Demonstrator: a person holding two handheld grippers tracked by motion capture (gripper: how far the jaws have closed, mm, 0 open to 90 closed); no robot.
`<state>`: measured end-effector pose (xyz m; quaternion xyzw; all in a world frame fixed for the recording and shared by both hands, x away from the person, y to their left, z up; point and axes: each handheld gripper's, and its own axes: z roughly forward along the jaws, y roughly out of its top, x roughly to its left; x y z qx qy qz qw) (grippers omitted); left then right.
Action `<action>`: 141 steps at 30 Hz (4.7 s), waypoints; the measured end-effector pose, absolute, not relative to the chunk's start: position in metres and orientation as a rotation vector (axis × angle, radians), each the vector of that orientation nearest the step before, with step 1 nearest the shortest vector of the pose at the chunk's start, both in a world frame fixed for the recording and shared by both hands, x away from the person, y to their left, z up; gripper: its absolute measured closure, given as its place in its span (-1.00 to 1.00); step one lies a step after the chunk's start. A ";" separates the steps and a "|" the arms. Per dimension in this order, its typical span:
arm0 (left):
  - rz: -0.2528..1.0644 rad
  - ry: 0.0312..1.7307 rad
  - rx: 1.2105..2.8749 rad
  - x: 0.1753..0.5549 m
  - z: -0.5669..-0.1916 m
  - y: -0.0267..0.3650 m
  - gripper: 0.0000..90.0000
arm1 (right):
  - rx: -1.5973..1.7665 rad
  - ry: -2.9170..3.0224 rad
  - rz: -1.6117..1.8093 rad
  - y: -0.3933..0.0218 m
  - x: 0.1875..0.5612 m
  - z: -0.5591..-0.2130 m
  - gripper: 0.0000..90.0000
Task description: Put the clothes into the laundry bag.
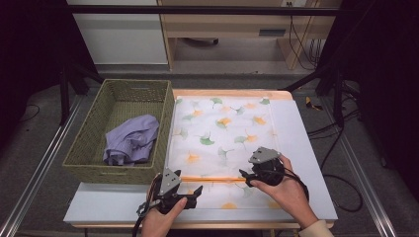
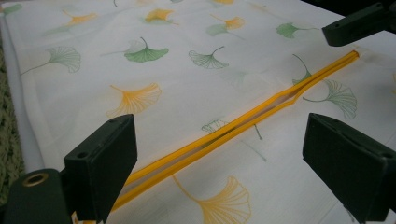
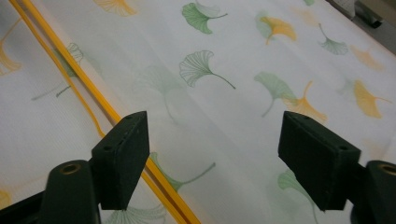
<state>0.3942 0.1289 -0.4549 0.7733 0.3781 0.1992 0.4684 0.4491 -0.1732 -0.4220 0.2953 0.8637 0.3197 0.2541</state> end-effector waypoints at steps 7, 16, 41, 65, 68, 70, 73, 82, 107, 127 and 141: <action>0.476 0.920 1.942 0.399 -0.462 0.133 -0.77 | 0.723 2.428 0.920 -0.158 0.455 -0.441 0.10; 0.484 0.930 1.898 0.392 -0.456 0.144 -0.74 | 0.635 2.523 0.913 -0.135 0.457 -0.456 0.25; 0.473 0.920 1.903 0.391 -0.455 0.145 -0.72 | 0.609 2.605 0.866 -0.122 0.464 -0.470 0.38; 0.468 0.918 1.906 0.392 -0.456 0.145 -0.72 | 0.711 2.681 0.949 -0.126 0.475 -0.469 1.00; 0.464 0.917 1.909 0.391 -0.456 0.144 -0.72 | 0.709 2.674 0.954 -0.126 0.475 -0.469 0.94; 0.466 0.917 1.909 0.391 -0.456 0.144 -0.72 | 0.710 2.667 0.945 -0.126 0.474 -0.469 0.76; 0.467 0.918 1.907 0.392 -0.456 0.144 -0.72 | 0.708 2.657 0.928 -0.124 0.475 -0.470 0.49; 0.463 0.917 1.913 0.391 -0.457 0.143 -0.72 | 0.710 2.651 0.872 -0.119 0.478 -0.467 0.02; 0.448 0.909 1.922 0.391 -0.458 0.142 -0.72 | 0.762 2.761 0.836 -0.121 0.497 -0.463 0.84; 0.459 0.904 1.928 0.391 -0.458 0.140 -0.72 | 0.750 2.707 0.897 -0.125 0.494 -0.451 0.97; 0.458 0.909 1.925 0.390 -0.457 0.140 -0.72 | 0.747 2.696 0.905 -0.124 0.493 -0.450 0.97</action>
